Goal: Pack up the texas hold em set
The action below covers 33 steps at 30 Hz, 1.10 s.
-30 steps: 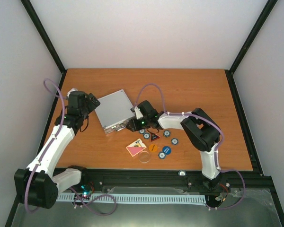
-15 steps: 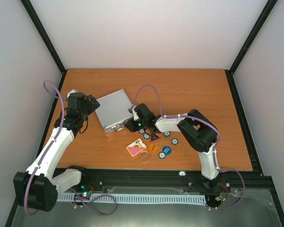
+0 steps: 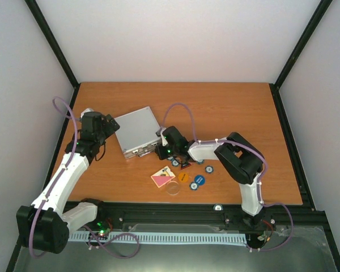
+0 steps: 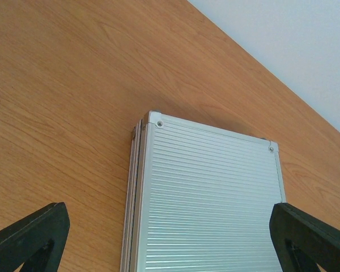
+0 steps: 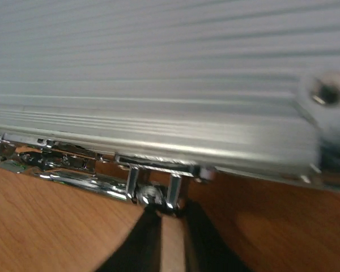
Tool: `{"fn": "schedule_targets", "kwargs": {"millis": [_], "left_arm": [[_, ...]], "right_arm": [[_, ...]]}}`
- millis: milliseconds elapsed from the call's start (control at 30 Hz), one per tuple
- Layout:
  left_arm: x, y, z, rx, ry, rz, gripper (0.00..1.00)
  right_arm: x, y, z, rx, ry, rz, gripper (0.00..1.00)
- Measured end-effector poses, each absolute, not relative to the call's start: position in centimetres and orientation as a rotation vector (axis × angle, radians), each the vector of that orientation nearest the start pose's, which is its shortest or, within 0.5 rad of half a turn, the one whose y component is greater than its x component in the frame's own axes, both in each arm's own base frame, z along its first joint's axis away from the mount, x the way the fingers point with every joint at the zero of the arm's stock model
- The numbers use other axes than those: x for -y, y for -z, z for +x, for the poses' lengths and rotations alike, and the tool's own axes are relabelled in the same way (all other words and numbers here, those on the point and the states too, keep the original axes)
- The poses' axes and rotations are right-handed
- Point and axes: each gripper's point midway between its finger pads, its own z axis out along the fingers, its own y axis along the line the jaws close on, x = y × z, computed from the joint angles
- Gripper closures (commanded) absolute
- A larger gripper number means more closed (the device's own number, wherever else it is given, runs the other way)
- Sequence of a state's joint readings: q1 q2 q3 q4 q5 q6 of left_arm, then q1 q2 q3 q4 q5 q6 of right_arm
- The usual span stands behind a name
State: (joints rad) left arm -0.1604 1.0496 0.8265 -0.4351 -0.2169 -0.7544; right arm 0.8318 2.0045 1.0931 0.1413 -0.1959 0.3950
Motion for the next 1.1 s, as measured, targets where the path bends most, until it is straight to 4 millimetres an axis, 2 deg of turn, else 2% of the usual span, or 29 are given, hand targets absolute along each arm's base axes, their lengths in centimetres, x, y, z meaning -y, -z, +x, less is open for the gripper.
{"fn": "schedule_targets", "kwargs": {"millis": [267,833,1033,1067,1100], "left_arm": [[1.6,-20.2,33.1,-2.081,0.268,-0.761,0.00],[1.4,-22.5,31.9,-2.027,0.286,-0.727,0.00],[1.4,-22.6,31.8,-2.026,0.288,-0.722,0.00],[1.4,-22.6,31.7,-2.026,0.288,-0.721,0.00],[1.4,-22.6,31.7,-2.027,0.289,-0.721,0.00]], "right_arm": [[-38.6,-4.8,30.7,-2.380,-0.815,-0.613,0.97],[-38.9,-11.2,30.6,-2.243,-0.867,-0.634,0.97],[-39.8,-14.0,31.4,-2.178,-0.889,-0.635,0.97],[-39.9,-14.2,31.5,-2.171,-0.890,-0.633,0.89],[-39.9,-14.4,31.6,-2.168,-0.888,-0.630,0.76]]}}
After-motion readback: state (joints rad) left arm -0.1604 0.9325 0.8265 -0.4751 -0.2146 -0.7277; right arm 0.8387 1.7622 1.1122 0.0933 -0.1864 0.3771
